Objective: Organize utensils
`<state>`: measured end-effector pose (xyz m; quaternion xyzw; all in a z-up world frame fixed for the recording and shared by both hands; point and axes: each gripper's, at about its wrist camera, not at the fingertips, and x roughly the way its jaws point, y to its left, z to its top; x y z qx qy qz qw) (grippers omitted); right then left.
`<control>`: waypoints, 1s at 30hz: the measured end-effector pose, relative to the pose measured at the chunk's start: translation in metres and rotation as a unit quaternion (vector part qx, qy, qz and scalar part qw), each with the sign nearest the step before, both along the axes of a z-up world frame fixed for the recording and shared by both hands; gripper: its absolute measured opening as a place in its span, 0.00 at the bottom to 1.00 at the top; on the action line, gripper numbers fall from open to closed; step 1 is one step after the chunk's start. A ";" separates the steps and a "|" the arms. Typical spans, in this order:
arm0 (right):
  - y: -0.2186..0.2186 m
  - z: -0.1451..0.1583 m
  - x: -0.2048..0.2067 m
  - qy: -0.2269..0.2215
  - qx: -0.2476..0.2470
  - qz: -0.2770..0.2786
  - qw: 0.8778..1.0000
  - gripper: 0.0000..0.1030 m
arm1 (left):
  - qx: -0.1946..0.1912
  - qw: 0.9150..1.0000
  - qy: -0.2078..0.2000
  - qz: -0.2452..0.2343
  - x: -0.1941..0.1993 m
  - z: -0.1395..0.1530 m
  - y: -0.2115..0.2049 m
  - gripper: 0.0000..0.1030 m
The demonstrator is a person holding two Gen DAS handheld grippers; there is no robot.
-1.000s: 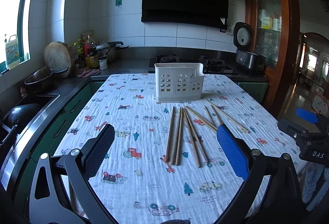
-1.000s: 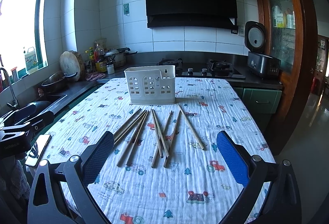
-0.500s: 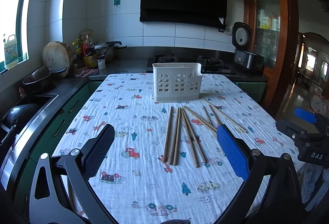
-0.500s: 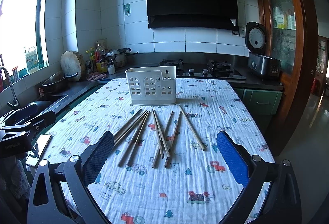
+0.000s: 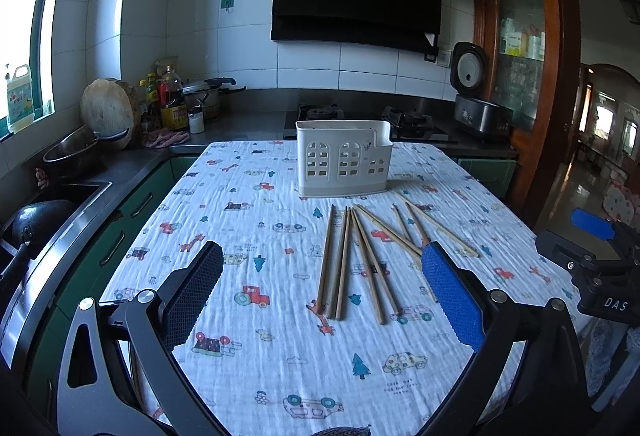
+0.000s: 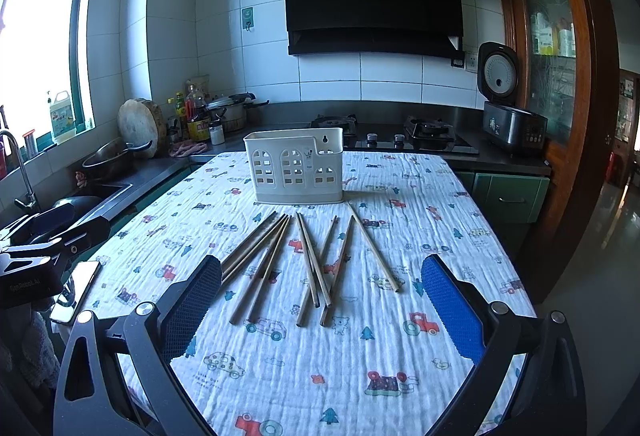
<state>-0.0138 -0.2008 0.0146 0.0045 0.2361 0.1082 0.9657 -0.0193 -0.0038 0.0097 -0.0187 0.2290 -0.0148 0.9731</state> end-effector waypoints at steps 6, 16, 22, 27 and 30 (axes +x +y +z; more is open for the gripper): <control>0.000 -0.001 -0.001 0.000 0.000 0.000 1.000 0.94 | -0.001 1.000 0.001 -0.001 0.001 0.001 0.000 0.95; 0.000 -0.002 -0.001 0.000 0.001 0.002 1.000 0.94 | -0.003 1.000 0.002 -0.001 0.001 0.000 0.000 0.95; 0.001 -0.003 0.000 0.003 0.002 0.003 1.000 0.94 | -0.003 1.000 0.003 -0.002 0.001 0.000 -0.001 0.95; 0.000 -0.003 0.002 0.004 0.003 0.004 1.000 0.94 | -0.005 1.000 0.009 -0.003 0.003 -0.003 -0.002 0.95; 0.001 -0.004 0.004 0.006 0.002 0.004 1.000 0.94 | -0.006 1.000 0.011 -0.003 0.006 -0.004 0.000 0.95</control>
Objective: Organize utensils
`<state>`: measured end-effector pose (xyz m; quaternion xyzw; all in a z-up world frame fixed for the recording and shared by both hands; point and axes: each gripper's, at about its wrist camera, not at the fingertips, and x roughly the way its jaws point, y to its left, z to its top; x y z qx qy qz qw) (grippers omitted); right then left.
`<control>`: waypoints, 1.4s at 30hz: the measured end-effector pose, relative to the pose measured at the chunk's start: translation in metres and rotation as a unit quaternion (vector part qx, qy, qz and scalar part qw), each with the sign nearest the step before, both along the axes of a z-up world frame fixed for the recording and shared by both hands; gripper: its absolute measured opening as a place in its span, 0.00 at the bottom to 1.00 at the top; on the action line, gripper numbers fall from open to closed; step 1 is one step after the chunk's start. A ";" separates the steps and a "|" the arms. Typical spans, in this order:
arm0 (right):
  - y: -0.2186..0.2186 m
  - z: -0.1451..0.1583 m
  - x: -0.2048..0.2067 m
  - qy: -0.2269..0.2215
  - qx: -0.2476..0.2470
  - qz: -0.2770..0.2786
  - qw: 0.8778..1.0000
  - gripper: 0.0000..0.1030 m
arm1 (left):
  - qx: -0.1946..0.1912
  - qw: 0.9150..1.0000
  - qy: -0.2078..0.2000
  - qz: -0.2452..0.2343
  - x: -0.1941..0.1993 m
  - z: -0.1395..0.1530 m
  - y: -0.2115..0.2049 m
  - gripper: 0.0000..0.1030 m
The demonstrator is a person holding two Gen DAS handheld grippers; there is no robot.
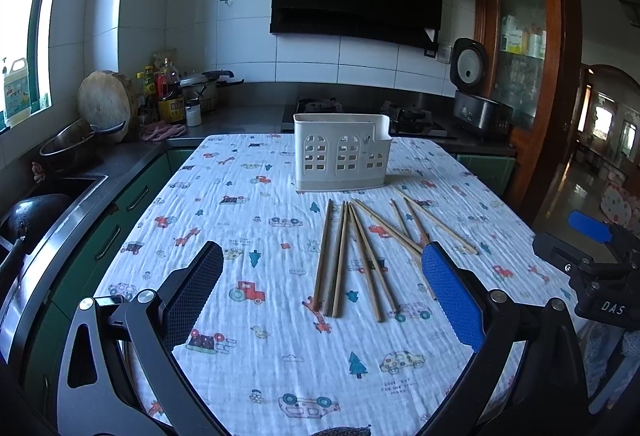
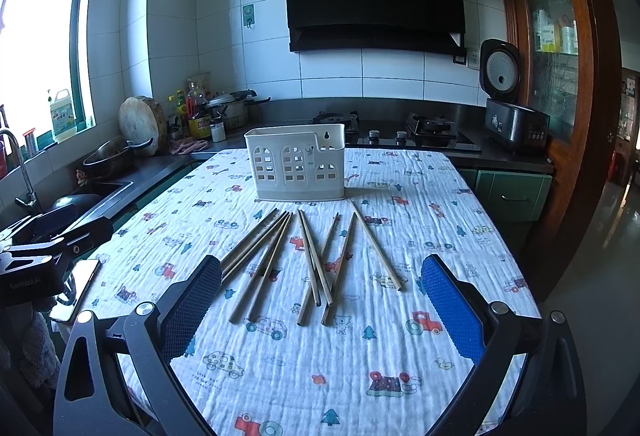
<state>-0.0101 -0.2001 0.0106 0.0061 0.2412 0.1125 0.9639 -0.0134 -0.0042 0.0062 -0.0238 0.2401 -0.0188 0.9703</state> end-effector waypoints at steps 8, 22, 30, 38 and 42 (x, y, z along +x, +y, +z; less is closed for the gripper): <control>0.002 -0.002 0.005 0.003 -0.002 0.004 1.000 0.94 | -0.003 1.000 0.005 -0.002 0.006 -0.002 0.000 0.95; 0.002 -0.007 0.013 0.007 -0.003 0.011 1.000 0.94 | -0.011 1.000 0.025 -0.002 0.022 -0.009 0.002 0.95; -0.001 -0.022 0.033 0.030 -0.019 0.017 0.999 0.94 | -0.022 0.998 0.057 -0.003 0.043 -0.022 0.005 0.95; -0.010 -0.033 0.052 0.049 -0.028 0.018 0.998 0.94 | -0.016 0.997 0.079 -0.007 0.063 -0.031 0.001 0.95; -0.015 -0.039 0.061 0.057 -0.028 0.015 0.998 0.94 | -0.014 0.996 0.090 -0.007 0.073 -0.038 0.001 0.95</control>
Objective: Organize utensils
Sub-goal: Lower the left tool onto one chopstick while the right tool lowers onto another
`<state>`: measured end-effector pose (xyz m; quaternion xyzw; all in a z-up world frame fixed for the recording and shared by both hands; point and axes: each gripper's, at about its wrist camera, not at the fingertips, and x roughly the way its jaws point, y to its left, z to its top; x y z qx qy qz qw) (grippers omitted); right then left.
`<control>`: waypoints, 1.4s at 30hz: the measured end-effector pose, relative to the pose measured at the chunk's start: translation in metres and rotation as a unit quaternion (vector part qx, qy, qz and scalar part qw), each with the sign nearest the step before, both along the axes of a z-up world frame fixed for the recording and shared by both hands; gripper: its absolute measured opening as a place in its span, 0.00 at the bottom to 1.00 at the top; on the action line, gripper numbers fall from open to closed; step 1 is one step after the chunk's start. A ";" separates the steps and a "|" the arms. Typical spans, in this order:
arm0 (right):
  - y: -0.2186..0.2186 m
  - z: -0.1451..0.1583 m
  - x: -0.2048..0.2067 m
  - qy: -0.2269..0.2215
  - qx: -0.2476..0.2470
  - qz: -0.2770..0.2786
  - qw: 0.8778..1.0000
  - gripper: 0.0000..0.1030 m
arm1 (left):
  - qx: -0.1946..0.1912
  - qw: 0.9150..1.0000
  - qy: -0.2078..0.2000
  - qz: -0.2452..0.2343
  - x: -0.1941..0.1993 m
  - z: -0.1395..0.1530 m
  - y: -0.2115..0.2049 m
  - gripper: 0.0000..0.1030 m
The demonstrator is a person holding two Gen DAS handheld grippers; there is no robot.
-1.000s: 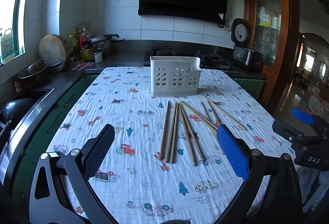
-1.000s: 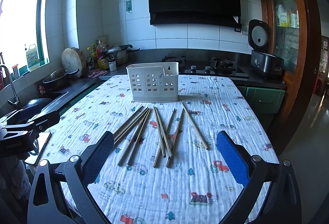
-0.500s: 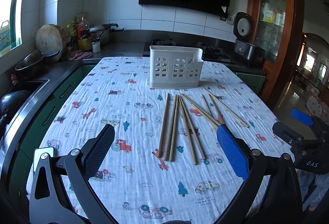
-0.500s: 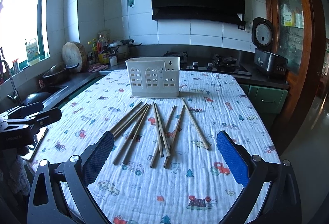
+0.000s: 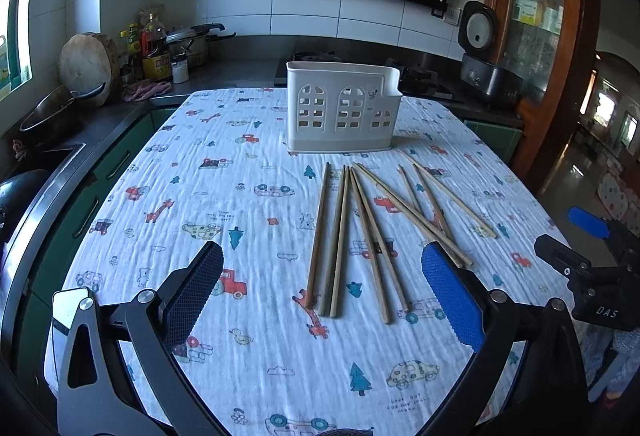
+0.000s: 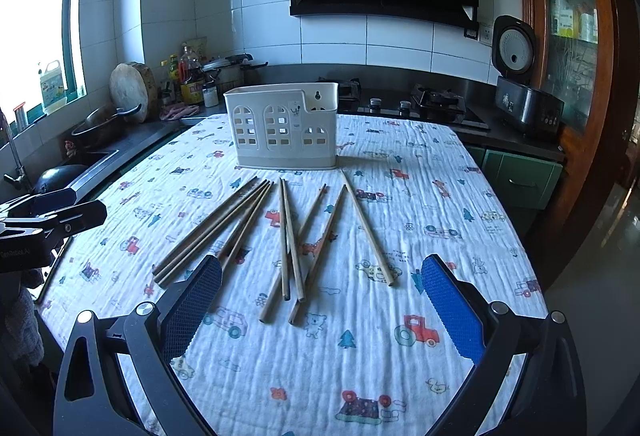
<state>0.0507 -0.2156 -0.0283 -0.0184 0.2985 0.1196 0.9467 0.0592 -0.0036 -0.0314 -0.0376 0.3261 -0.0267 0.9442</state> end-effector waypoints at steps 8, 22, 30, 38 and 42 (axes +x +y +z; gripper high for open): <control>-0.010 -0.016 0.021 0.022 0.002 0.003 1.000 0.94 | -0.001 1.000 0.029 0.004 0.022 -0.018 0.003 0.95; -0.017 -0.040 0.050 0.058 -0.002 0.024 0.998 0.93 | 0.000 0.998 0.070 0.009 0.045 -0.049 0.009 0.89; -0.001 -0.046 0.064 0.074 -0.002 0.056 0.996 0.76 | -0.007 0.997 0.078 0.012 0.051 -0.057 0.013 0.77; 0.022 -0.051 0.080 0.088 -0.009 0.091 0.992 0.65 | -0.021 0.996 0.088 0.006 0.057 -0.065 0.019 0.69; 0.030 -0.058 0.089 0.103 -0.007 0.104 0.989 0.58 | -0.024 0.996 0.089 0.004 0.060 -0.067 0.020 0.69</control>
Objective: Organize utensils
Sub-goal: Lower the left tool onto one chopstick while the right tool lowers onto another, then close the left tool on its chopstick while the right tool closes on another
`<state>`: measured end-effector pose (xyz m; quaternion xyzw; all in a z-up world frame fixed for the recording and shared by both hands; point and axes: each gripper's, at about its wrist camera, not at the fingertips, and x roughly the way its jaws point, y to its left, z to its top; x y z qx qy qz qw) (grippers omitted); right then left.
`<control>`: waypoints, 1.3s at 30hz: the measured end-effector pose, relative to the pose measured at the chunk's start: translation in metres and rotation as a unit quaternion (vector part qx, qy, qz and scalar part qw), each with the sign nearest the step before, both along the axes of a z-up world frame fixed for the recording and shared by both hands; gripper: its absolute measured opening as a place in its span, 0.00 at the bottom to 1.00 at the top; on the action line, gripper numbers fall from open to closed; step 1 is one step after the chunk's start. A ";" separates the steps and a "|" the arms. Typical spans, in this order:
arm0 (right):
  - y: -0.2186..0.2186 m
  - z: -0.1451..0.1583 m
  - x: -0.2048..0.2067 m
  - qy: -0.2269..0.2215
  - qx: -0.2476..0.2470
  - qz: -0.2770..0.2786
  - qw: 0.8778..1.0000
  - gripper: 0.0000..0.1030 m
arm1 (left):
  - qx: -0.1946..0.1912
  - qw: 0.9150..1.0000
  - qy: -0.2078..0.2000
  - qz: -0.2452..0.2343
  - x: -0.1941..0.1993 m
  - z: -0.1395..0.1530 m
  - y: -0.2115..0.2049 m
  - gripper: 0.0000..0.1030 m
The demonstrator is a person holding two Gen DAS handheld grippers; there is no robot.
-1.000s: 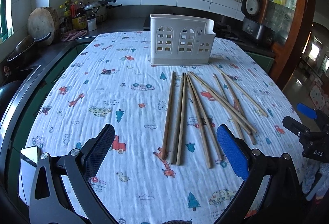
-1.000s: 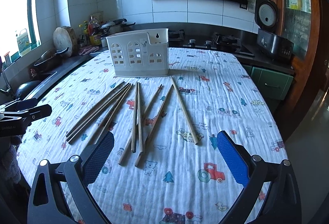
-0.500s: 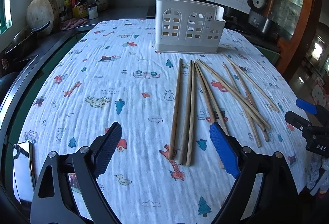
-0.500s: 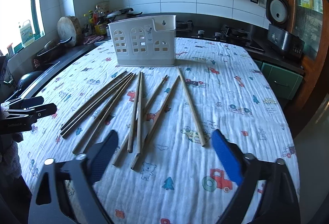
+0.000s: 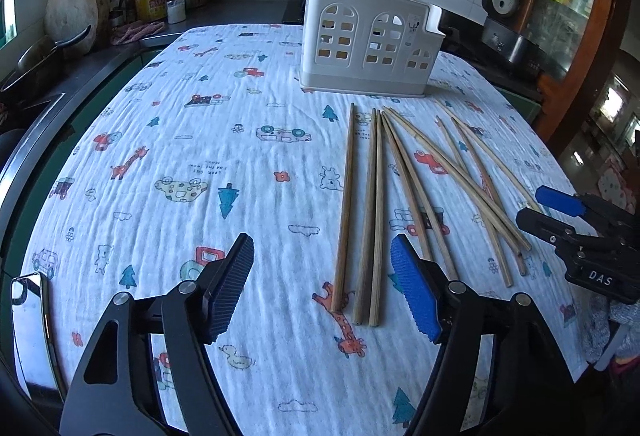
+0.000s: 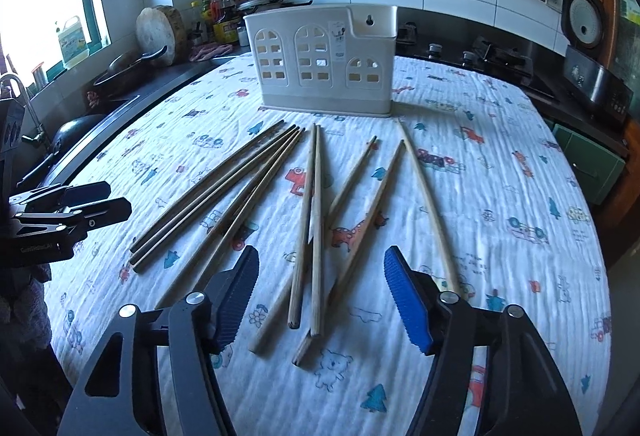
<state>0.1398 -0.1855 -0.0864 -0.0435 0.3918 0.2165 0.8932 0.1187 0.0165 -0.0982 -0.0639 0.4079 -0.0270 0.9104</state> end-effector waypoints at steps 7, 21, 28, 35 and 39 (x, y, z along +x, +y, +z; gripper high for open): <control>0.004 -0.012 0.016 0.035 0.012 0.016 0.999 0.34 | -0.011 1.000 0.006 -0.006 0.005 -0.005 0.003 0.62; 0.002 -0.022 0.028 0.062 0.019 0.010 0.998 0.08 | -0.044 0.998 0.020 -0.042 0.016 -0.015 -0.002 0.30; 0.005 -0.027 0.029 0.064 0.004 0.012 0.998 0.08 | -0.044 0.997 0.029 -0.054 0.023 -0.020 -0.008 0.21; 0.006 -0.028 0.029 0.062 0.000 0.012 0.998 0.08 | -0.041 0.997 0.044 -0.045 0.035 -0.029 -0.008 0.14; 0.006 -0.029 0.029 0.062 0.001 0.012 0.998 0.08 | -0.044 0.997 0.052 -0.039 0.039 -0.035 -0.006 0.14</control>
